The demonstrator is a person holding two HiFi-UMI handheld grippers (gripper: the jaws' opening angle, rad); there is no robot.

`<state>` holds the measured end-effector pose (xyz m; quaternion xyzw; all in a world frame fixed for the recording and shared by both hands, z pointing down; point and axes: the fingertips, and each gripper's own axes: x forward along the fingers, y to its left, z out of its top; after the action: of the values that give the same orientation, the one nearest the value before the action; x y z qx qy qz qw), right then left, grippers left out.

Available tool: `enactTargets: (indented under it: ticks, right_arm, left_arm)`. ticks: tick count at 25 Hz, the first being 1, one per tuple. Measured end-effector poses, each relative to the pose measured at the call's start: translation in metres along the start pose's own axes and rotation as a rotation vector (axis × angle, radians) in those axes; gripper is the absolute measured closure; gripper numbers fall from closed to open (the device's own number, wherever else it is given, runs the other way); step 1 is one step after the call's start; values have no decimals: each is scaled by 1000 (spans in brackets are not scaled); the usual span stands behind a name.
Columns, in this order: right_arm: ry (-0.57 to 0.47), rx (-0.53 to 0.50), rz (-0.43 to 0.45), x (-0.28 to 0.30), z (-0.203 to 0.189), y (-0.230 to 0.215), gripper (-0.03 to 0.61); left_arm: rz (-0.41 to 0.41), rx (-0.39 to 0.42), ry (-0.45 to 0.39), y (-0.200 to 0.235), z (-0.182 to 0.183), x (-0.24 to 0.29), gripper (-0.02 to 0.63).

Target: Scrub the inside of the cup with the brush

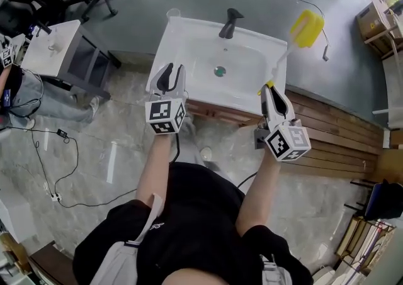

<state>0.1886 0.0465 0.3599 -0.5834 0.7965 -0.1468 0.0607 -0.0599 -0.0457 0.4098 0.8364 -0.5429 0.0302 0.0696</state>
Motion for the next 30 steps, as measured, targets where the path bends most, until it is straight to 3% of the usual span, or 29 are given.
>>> enactTargets:
  ticks: [13,19,30]
  right_arm:
    - [87,-17,71,105,-15,14,529]
    - [119,-16,100,145,-21,22,529]
    - [176,-30,98,197,-32,13,529]
  left_arm:
    - [26,-9,69,58,-30,67,403]
    - [10,-30,88,84,-44,98,316]
    - [17,-10,92,121,-63,165,270]
